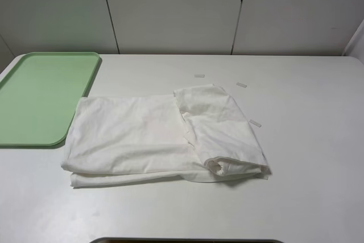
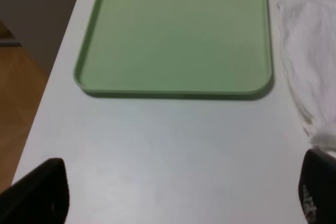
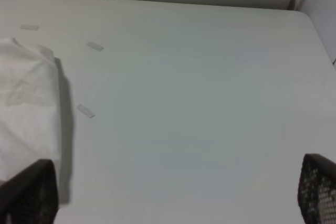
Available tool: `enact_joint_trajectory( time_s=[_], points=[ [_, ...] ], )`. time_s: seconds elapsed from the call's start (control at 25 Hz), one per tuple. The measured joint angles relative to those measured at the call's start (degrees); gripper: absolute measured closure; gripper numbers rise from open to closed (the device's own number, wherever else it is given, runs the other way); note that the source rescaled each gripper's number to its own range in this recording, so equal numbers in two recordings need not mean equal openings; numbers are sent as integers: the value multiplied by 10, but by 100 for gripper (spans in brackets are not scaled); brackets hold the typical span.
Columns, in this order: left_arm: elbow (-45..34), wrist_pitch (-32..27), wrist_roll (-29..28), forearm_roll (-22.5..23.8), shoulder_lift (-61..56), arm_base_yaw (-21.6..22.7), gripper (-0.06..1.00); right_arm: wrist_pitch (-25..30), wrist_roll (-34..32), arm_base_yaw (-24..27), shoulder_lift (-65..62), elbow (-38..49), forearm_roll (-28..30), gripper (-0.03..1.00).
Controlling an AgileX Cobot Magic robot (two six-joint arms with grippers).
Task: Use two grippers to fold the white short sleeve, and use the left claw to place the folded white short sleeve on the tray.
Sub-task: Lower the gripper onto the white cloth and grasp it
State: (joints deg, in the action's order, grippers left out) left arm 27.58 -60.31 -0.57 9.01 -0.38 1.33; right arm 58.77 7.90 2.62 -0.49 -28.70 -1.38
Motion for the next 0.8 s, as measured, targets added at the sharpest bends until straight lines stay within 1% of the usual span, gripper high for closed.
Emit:
enact_joint_trajectory(
  time_s=[0.12, 0.2, 0.28, 0.44, 0.48, 0.8],
  points=[
    [0, 0, 0, -8, 0, 0, 8, 0, 0, 0, 0, 0, 0, -3],
    [0, 0, 0, -12, 0, -10, 9, 0, 0, 0, 0, 0, 0, -3],
    [0, 0, 0, -13, 0, -34, 9, 0, 0, 0, 0, 0, 0, -3],
    [-2, -1, 0, -15, 0, -101, 9, 0, 0, 0, 0, 0, 0, -3],
    [-3, -1, 0, -15, 0, -108, 9, 0, 0, 0, 0, 0, 0, -3],
    [-2, -1, -1, -15, 0, -114, 9, 0, 0, 0, 0, 0, 0, -3]
  ],
)
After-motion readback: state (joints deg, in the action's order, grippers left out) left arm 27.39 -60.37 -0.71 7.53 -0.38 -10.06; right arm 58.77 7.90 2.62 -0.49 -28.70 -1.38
